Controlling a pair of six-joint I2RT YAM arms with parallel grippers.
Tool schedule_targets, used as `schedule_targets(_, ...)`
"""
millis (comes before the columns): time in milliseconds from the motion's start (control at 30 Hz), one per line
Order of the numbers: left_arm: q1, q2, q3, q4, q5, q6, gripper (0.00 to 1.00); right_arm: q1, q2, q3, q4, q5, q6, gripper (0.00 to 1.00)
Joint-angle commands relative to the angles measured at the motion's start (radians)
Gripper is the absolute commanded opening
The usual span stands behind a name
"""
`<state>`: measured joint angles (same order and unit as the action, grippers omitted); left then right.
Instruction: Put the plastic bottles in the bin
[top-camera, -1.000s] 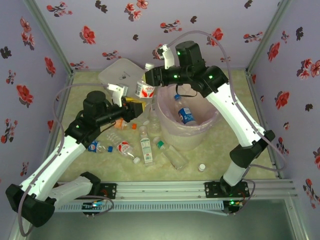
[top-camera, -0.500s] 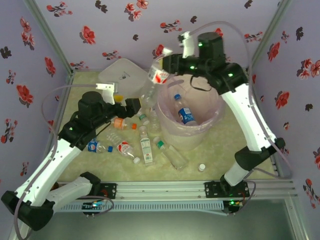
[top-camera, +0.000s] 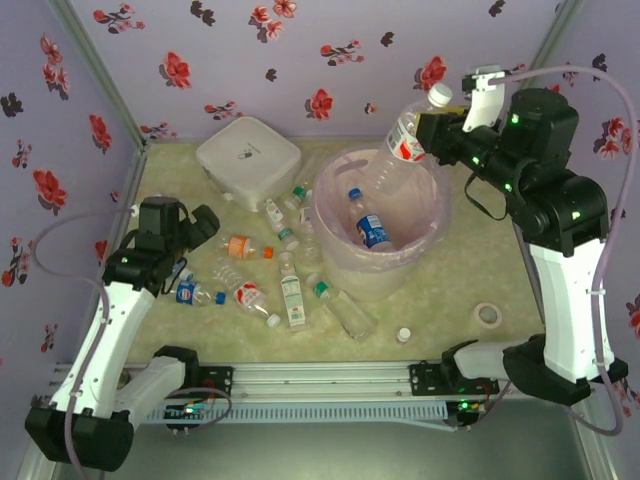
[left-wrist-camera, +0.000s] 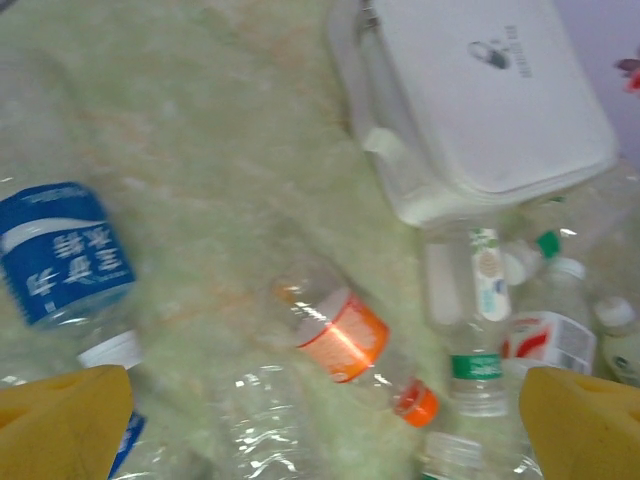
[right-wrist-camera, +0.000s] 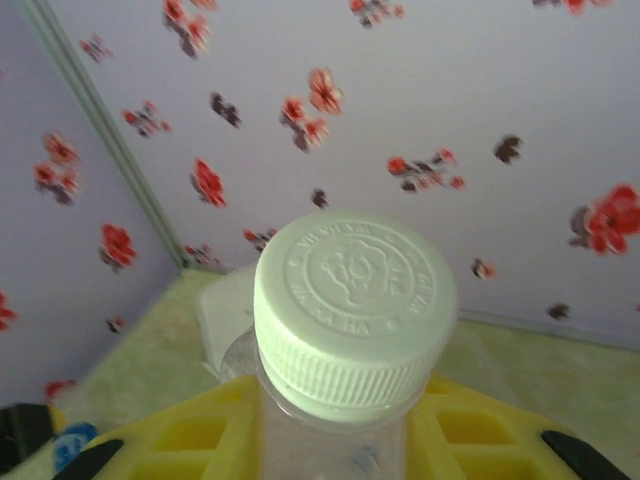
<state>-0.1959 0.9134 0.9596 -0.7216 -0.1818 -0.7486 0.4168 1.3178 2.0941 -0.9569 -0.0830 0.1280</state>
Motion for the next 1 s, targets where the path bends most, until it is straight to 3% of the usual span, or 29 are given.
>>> schedule_targets(0, 0.038, 0.008, -0.028, -0.068, -0.046, -0.034, 1.0, -0.006, 0.054, -0.07, -0.102, 0.071, -0.067, 0.14)
schedule_targets(267, 0.073, 0.032, -0.05, -0.266, -0.089, -0.145, 1.0, 0.031, 0.089, -0.323, -0.058, 0.06, -0.019, 0.13)
schedule_targets(600, 0.019, -0.034, -0.126, -0.388, 0.007, -0.324, 0.97, 0.062, 0.109, -0.618, 0.152, 0.09, 0.099, 0.16)
schedule_targets(667, 0.006, -0.033, -0.16, -0.379, 0.02, -0.352, 0.97, 0.061, 0.112, -0.643, 0.168, 0.084, 0.111, 0.21)
schedule_targets(967, -0.066, -0.024, -0.26, -0.331, 0.05, -0.495, 0.99, 0.063, 0.076, -0.557, 0.093, 0.068, 0.106, 0.78)
